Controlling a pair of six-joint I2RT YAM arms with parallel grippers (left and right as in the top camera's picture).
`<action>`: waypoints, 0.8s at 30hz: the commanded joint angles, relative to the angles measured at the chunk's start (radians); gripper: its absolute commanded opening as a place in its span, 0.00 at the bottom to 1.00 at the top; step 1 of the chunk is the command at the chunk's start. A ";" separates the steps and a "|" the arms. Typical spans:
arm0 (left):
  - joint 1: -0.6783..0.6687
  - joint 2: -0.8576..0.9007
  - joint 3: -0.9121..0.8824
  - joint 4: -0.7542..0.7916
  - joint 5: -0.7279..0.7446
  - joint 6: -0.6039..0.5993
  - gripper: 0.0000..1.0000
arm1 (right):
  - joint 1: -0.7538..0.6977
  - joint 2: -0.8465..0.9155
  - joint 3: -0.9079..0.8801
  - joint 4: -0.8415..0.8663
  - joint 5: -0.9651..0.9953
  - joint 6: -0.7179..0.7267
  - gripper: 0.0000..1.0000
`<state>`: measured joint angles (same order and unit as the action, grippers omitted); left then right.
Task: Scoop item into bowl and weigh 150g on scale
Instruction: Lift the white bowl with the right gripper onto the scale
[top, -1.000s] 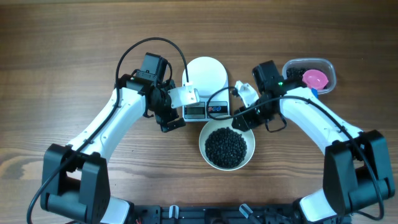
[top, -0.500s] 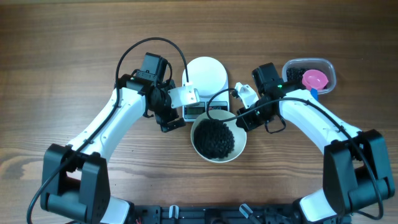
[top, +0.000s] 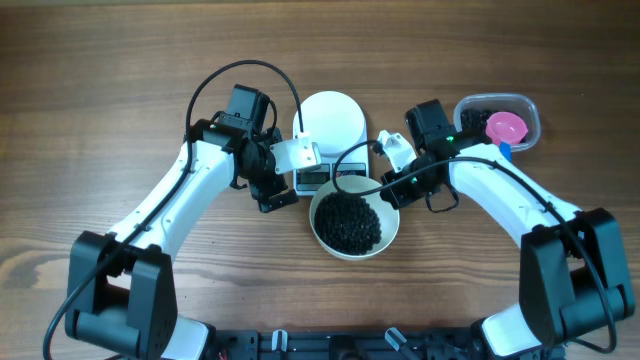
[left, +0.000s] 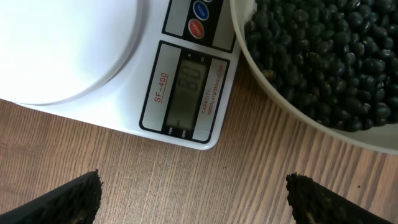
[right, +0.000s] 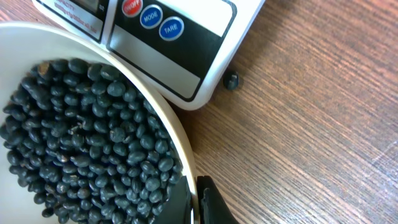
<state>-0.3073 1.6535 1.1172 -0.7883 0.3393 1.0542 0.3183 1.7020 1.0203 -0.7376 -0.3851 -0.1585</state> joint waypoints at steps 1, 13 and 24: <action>-0.003 0.012 -0.004 -0.001 0.019 0.016 1.00 | -0.002 -0.004 0.071 0.019 -0.027 0.001 0.04; -0.003 0.012 -0.004 0.000 0.019 0.016 1.00 | -0.002 -0.031 0.136 0.047 0.071 0.001 0.04; -0.003 0.012 -0.004 0.000 0.019 0.016 1.00 | -0.028 -0.030 0.158 0.248 0.109 0.005 0.04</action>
<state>-0.3073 1.6535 1.1172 -0.7887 0.3397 1.0542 0.2955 1.7016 1.1481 -0.5499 -0.2596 -0.1581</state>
